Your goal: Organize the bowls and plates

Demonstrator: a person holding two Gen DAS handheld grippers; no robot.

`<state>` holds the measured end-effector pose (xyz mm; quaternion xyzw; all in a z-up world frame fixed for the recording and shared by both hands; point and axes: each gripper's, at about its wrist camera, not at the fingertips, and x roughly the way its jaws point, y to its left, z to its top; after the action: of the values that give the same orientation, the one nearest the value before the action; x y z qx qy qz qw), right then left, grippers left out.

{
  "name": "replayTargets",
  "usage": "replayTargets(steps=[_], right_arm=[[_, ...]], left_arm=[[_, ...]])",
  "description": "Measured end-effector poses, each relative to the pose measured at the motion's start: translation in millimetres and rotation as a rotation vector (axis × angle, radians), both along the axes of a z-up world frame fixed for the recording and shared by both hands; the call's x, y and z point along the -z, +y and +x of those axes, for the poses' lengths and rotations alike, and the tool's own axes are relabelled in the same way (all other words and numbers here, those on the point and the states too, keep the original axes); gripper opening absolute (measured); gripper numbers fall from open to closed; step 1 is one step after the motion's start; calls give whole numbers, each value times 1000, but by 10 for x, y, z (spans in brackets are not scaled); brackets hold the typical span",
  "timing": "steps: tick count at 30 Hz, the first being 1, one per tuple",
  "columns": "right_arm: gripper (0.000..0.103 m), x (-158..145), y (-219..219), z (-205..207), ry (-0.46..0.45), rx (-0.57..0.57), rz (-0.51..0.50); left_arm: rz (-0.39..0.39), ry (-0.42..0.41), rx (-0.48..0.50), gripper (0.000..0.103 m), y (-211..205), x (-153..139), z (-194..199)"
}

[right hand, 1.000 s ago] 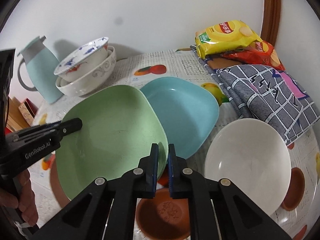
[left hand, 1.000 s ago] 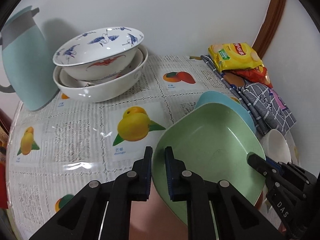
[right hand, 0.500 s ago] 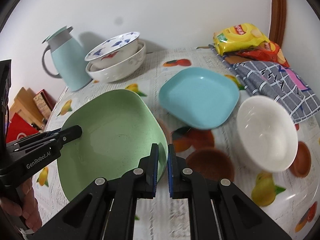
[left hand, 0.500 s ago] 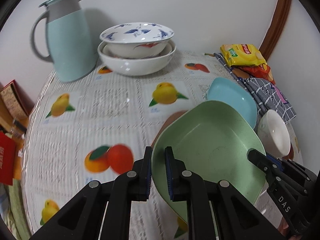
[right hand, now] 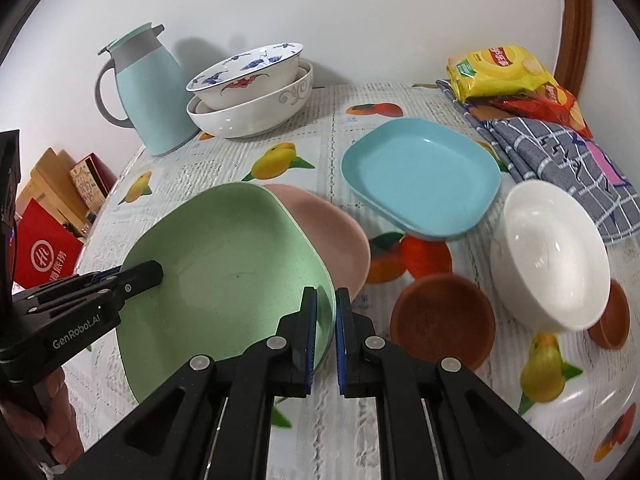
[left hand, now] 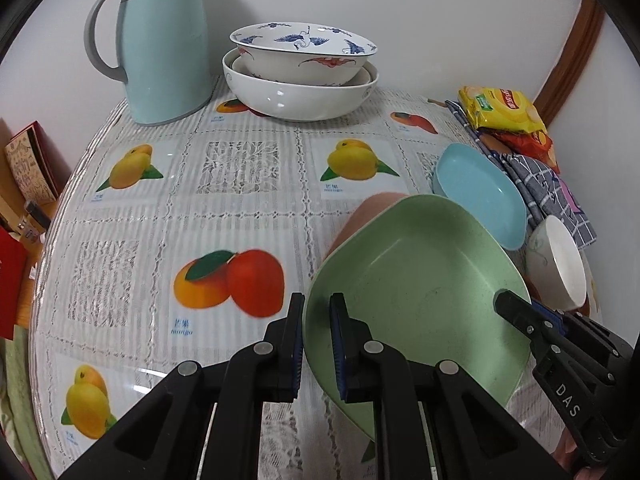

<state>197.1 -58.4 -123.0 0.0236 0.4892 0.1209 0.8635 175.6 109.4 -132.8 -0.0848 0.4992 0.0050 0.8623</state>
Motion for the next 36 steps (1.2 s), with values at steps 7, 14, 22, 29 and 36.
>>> replayTargets(steps=[7,14,22,29,36], right_arm=[[9,93,8,267,7,-22,-58],[9,205,19,431,18,-48,-58],[16,203,119,530,-14,-102,-123],[52,99,133,498,-32,-118,-117],[55,-91,81,413,-75,-122,-110]], left_arm=[[12,11,-7,13,-77,76,145],[22,25,-19,13,-85,159,214],[-28,30,-19,15,-60,171,204],[-31,-25,2,58,-90,49,92],[-32,-33,15,58,-131,-36,47]])
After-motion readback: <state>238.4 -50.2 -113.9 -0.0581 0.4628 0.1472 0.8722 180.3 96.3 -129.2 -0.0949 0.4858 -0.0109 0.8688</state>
